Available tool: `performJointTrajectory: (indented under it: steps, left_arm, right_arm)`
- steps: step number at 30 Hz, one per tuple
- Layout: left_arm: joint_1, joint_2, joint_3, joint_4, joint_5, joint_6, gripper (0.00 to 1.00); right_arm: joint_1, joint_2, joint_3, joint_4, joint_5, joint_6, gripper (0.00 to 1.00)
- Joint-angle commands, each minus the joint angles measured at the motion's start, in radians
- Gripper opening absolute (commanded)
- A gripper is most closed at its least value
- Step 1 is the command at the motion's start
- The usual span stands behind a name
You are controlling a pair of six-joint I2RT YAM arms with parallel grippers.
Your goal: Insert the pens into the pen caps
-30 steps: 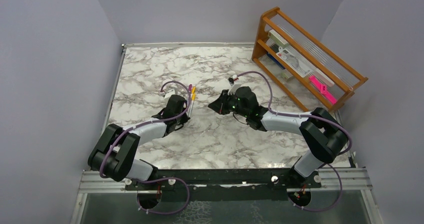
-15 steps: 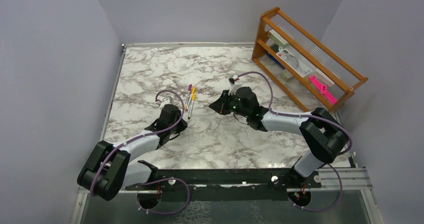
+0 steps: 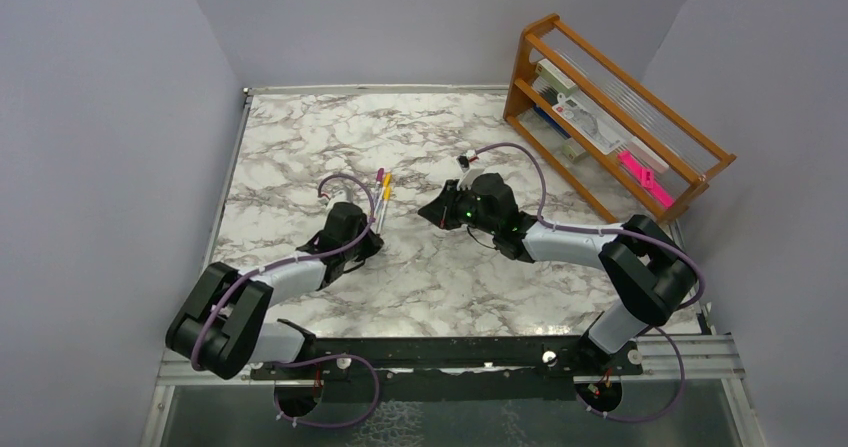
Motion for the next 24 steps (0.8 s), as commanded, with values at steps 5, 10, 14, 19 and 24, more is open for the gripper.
performJointTrajectory:
  steps: [5,10,14,19,24]
  left_arm:
    - [0.008,0.098,0.029,-0.049,-0.059,0.030,0.00]
    - [0.009,0.154,0.053,-0.011,-0.048,0.040,0.00]
    - [0.010,0.160,0.068,-0.010,-0.028,0.051,0.00]
    - [0.010,0.071,0.055,0.003,0.032,0.084,0.00]
    - [0.004,-0.102,0.082,0.010,0.139,0.154,0.14]
  right_arm:
    - [-0.005,-0.013,-0.013,-0.014,0.022,-0.010,0.01]
    - [-0.005,-0.011,-0.019,-0.010,0.018,-0.008,0.01]
    - [-0.005,-0.018,-0.028,-0.016,0.022,-0.008,0.01]
    - [-0.005,-0.020,-0.035,-0.014,0.030,-0.009,0.01]
    - [-0.005,-0.037,-0.041,-0.025,0.046,-0.062,0.01]
